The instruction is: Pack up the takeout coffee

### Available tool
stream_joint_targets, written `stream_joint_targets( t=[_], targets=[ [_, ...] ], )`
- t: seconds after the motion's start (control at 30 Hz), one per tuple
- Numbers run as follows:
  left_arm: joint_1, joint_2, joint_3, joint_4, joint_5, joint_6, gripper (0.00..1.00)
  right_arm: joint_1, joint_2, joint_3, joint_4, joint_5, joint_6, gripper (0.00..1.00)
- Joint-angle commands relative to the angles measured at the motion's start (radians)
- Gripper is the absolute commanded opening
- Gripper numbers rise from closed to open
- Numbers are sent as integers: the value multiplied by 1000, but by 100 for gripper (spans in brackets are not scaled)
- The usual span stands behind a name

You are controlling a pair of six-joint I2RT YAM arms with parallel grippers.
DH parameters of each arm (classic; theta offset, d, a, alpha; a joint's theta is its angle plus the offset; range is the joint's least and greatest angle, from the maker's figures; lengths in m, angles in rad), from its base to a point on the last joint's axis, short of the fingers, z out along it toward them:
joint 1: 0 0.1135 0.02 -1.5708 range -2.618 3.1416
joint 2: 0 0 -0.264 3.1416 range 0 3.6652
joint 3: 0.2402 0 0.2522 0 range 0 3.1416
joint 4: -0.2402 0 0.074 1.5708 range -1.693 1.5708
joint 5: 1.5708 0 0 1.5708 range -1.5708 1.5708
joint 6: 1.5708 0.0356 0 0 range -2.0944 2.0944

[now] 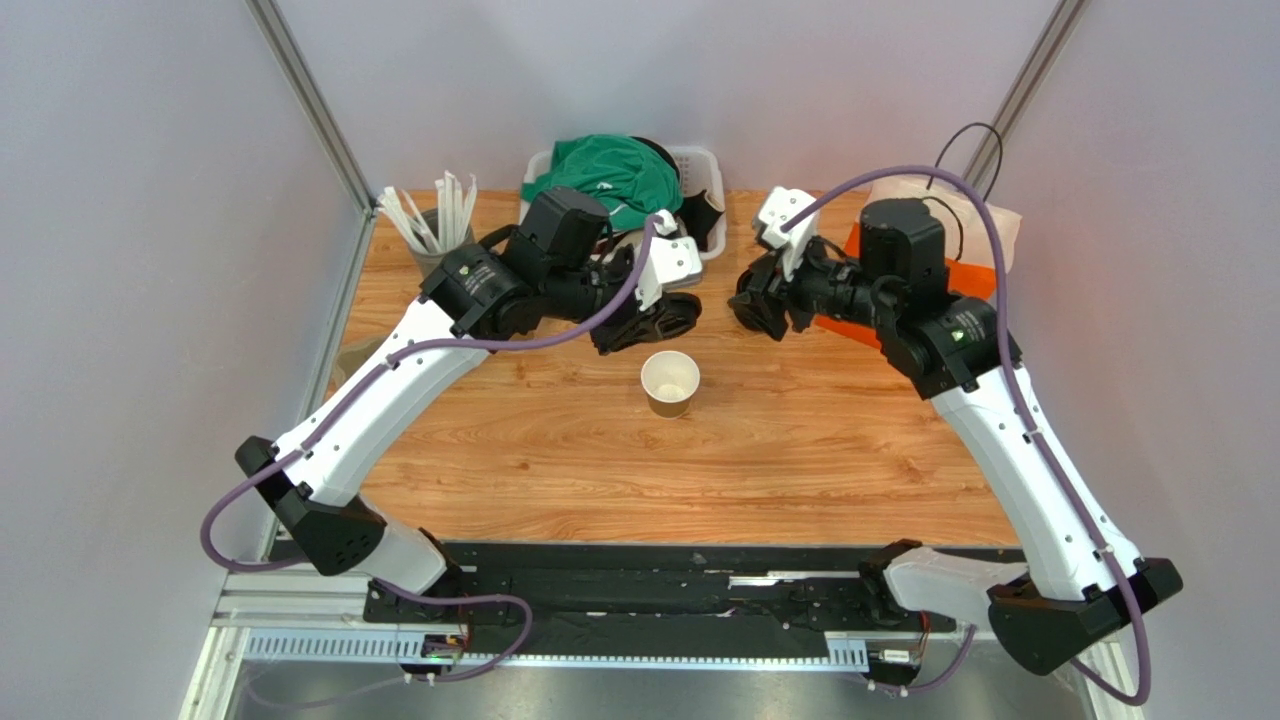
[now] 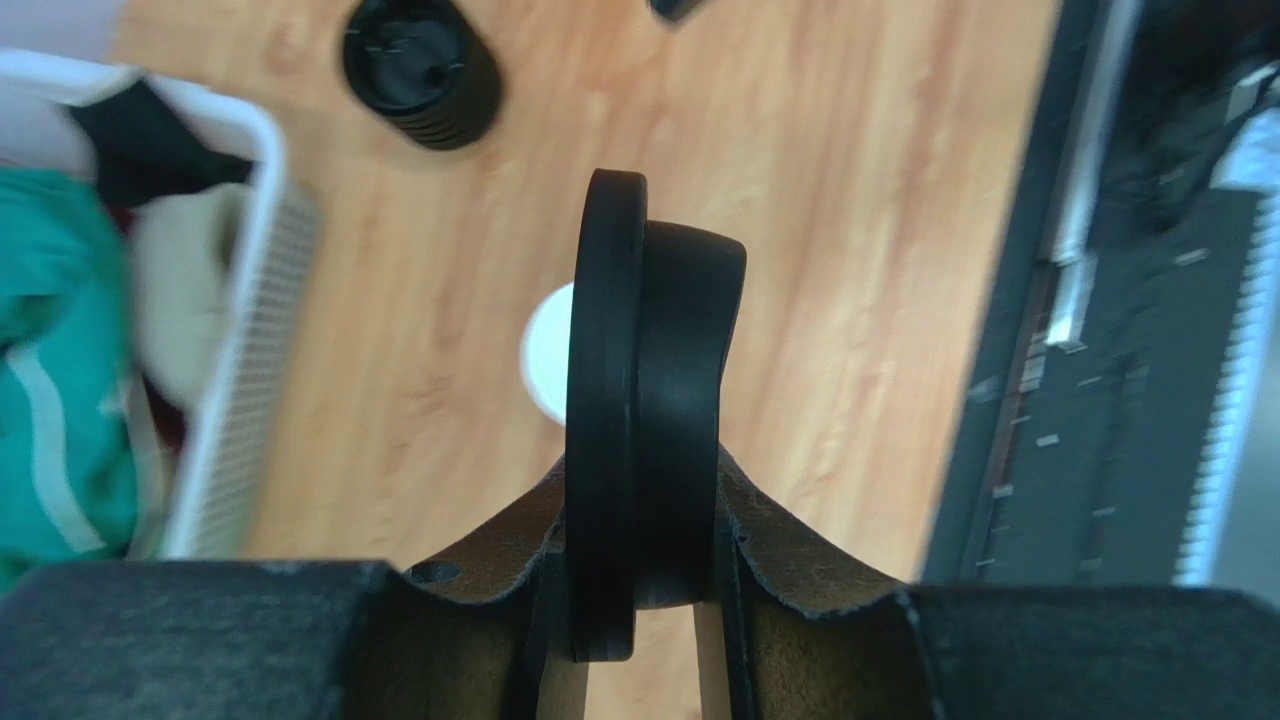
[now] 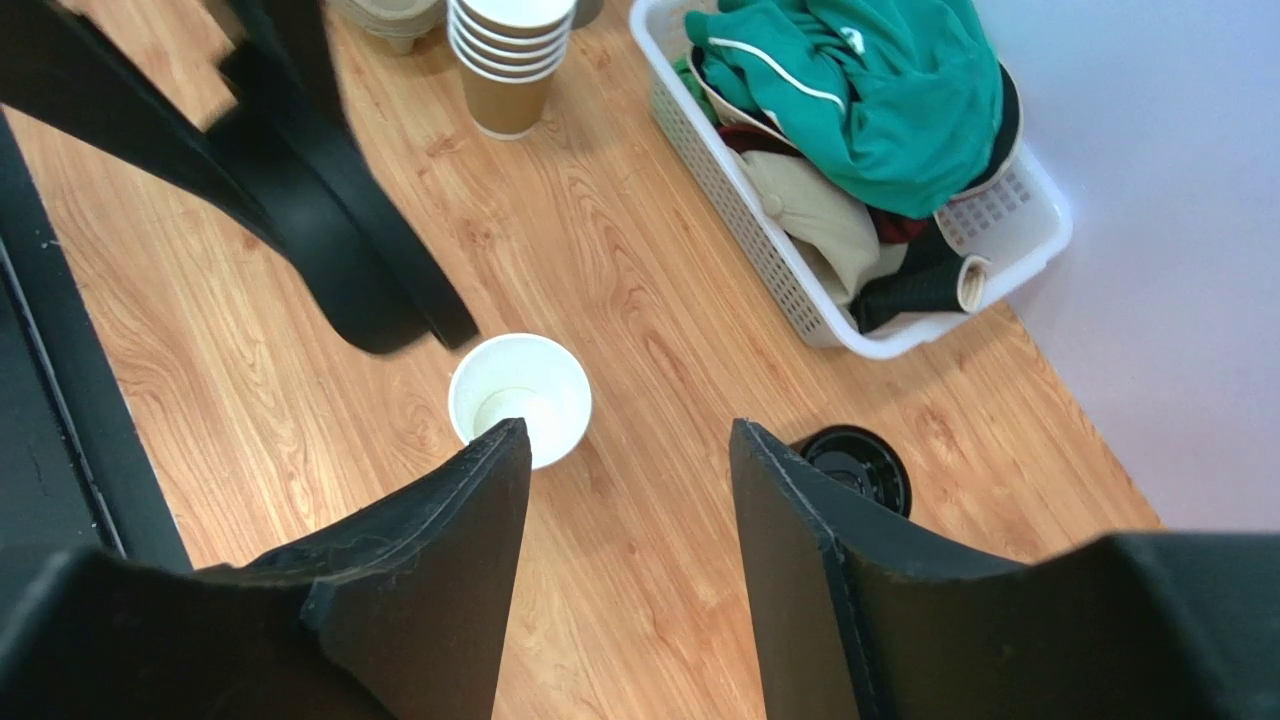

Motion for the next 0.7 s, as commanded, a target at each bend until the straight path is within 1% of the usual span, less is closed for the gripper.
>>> stream_joint_targets(
  t=[0.0, 0.03, 0.1, 0.13, 0.23, 0.27, 0.3, 0.33, 0.4, 0.5, 0.67],
  targets=[
    [68, -8, -66, 60, 257, -221, 22, 85, -28, -29, 96, 147, -3, 54],
    [85, -11, -84, 108, 335, -241, 22, 89, -35, -38, 111, 145, 18, 53],
    [131, -15, -135, 170, 368, -306, 22, 89, -42, -46, 148, 151, 35, 52],
    [143, -8, -144, 217, 383, -320, 22, 89, -44, -46, 153, 153, 38, 51],
    [192, 39, -141, 261, 403, -360, 22, 89, -55, -49, 162, 161, 46, 49],
    [206, 56, -133, 265, 417, -393, 22, 89, -56, -52, 162, 153, 48, 48],
    [234, 74, -114, 268, 434, -396, 22, 91, -55, -55, 165, 138, 49, 48],
    [244, 111, -103, 267, 472, -427, 22, 97, -42, -58, 167, 130, 51, 47],
    [263, 143, -83, 272, 498, -458, 20, 109, -19, -60, 173, 132, 49, 45],
    [265, 188, -72, 276, 509, -476, 19, 146, 33, -48, 180, 159, 40, 42],
    [265, 209, -83, 299, 526, -496, 17, 152, 94, -37, 182, 152, 37, 40]
  ],
)
